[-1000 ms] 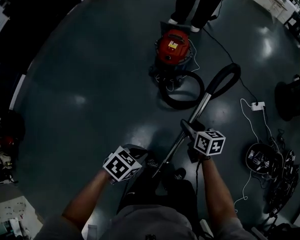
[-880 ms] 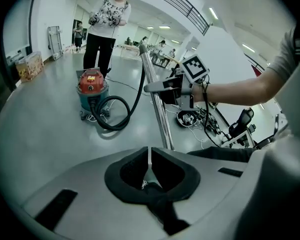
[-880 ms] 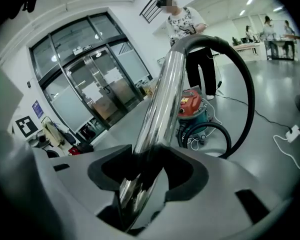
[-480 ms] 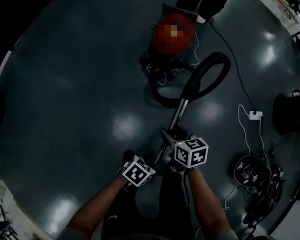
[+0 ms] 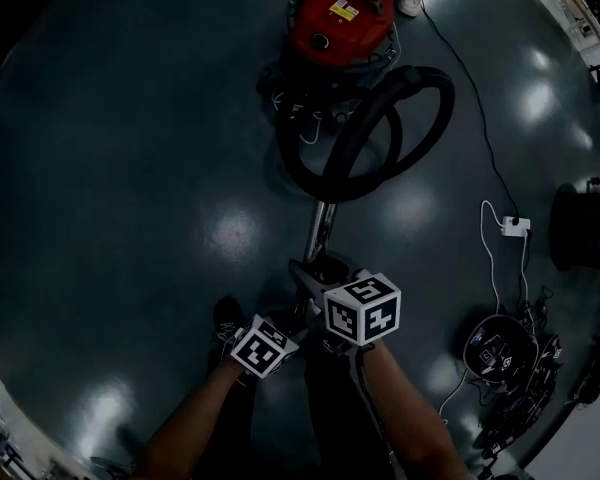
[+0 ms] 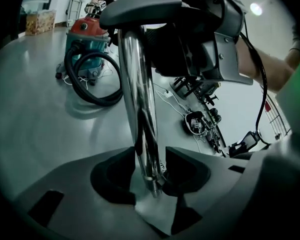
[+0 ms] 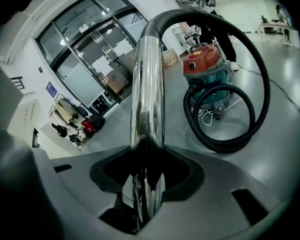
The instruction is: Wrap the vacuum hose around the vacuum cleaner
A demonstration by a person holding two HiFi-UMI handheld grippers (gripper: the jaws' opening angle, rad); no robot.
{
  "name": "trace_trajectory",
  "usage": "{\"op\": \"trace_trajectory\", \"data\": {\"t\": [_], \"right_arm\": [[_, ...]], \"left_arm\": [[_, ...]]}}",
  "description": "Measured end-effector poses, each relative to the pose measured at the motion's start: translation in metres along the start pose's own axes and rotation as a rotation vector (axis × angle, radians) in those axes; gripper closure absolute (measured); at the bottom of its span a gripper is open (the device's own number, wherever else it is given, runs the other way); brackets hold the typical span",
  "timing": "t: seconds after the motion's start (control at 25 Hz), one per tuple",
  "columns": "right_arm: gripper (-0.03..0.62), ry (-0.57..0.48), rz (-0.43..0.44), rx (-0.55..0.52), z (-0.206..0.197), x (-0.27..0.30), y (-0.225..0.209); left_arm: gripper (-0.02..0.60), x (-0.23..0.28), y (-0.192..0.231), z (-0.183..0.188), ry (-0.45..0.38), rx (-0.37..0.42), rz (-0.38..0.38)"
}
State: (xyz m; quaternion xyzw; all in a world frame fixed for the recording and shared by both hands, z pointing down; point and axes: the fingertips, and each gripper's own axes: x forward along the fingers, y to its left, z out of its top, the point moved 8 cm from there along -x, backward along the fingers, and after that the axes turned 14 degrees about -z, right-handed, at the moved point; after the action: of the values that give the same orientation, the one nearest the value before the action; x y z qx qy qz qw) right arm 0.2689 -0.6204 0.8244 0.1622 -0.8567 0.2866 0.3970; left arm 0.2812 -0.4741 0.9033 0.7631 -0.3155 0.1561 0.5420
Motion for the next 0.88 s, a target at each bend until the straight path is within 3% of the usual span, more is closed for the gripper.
{"op": "trace_trajectory", "data": {"t": [0.2, 0.4, 0.88], "right_arm": [[0.428, 0.123, -0.046, -0.192, -0.034, 0.049, -0.020], [0.430, 0.211, -0.100, -0.446, -0.056, 0.078, -0.042], [0.430, 0.476, -0.223, -0.879, -0.122, 0.111, -0.141]], "left_arm": [[0.387, 0.048, 0.020, -0.020, 0.058, -0.037, -0.055], [0.387, 0.054, 0.044, -0.037, 0.063, -0.066, -0.065], [0.387, 0.033, 0.076, -0.024, -0.048, -0.105, 0.002]]}}
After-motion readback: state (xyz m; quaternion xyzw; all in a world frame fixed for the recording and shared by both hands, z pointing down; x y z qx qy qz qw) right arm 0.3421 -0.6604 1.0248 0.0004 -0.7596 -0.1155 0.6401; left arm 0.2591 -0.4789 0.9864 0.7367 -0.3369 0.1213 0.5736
